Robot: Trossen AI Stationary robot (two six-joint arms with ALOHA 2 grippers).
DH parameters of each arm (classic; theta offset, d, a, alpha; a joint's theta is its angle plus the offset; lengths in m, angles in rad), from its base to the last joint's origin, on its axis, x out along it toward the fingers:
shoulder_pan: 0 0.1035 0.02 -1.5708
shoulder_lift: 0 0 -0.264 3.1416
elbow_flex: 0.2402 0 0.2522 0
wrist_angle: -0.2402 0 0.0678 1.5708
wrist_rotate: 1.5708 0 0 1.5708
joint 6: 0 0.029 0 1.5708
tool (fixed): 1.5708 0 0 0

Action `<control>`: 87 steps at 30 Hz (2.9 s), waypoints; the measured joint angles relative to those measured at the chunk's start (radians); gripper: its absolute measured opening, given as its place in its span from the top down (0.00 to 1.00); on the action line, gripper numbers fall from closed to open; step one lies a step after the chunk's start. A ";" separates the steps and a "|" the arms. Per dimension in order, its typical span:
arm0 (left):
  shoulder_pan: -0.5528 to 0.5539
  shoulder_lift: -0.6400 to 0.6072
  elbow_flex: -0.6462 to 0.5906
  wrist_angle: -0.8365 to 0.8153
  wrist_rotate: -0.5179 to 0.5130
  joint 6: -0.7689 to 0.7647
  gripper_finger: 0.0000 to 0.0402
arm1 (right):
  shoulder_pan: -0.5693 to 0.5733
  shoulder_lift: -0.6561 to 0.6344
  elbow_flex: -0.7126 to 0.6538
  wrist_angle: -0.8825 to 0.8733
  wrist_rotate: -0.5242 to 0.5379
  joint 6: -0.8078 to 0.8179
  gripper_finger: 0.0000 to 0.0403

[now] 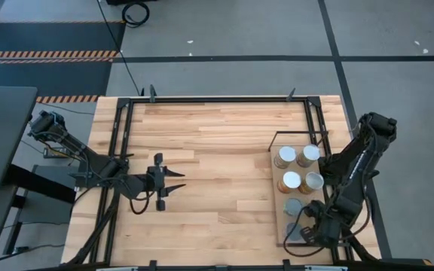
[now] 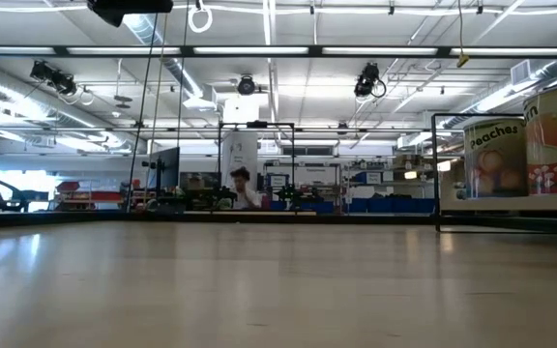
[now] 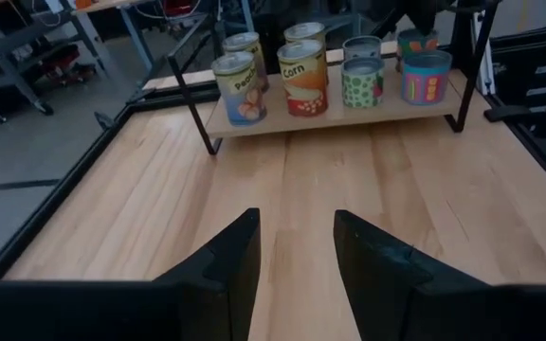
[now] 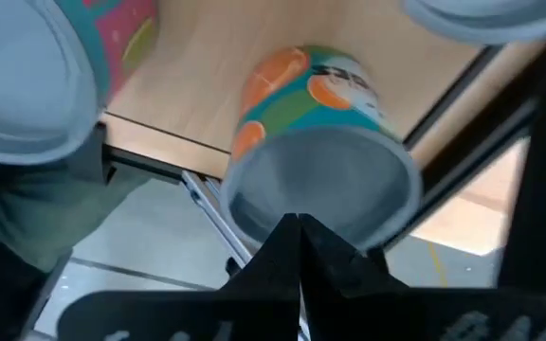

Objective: Pick and place cans onto a shelf
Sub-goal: Adjust the canned goods, then return to Home Position

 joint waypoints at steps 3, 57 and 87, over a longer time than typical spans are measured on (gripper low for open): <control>0.000 0.000 0.000 0.008 0.000 0.020 0.65 | -0.001 0.000 -0.017 0.023 0.009 0.000 1.00; 0.000 0.000 0.000 0.000 0.000 0.068 0.65 | -0.047 -0.038 -0.073 0.061 0.016 -0.015 0.99; 0.333 0.000 -0.140 0.242 0.407 0.152 0.65 | -0.352 -0.350 0.084 0.020 0.551 -0.896 1.00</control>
